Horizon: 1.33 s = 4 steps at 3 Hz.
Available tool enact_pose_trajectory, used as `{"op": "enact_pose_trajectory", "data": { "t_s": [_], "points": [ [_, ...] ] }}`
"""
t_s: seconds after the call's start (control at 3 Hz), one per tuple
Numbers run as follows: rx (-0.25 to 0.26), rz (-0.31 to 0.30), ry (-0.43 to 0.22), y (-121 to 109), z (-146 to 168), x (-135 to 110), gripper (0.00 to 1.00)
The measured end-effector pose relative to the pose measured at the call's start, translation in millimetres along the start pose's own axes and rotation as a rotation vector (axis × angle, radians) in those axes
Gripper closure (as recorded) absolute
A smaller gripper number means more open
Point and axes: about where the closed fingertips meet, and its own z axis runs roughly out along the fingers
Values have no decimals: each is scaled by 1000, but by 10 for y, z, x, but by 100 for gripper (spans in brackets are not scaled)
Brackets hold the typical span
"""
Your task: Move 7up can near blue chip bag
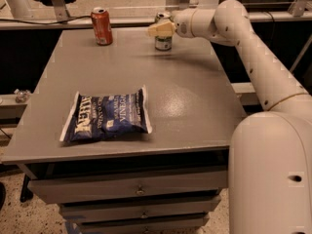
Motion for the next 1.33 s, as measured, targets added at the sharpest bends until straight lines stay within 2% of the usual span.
{"op": "enact_pose_trajectory", "data": {
  "t_s": [1.0, 1.33],
  "points": [
    [19, 25, -2, 25, -126, 5, 86],
    [26, 18, -20, 42, -255, -94, 100]
  ]
}}
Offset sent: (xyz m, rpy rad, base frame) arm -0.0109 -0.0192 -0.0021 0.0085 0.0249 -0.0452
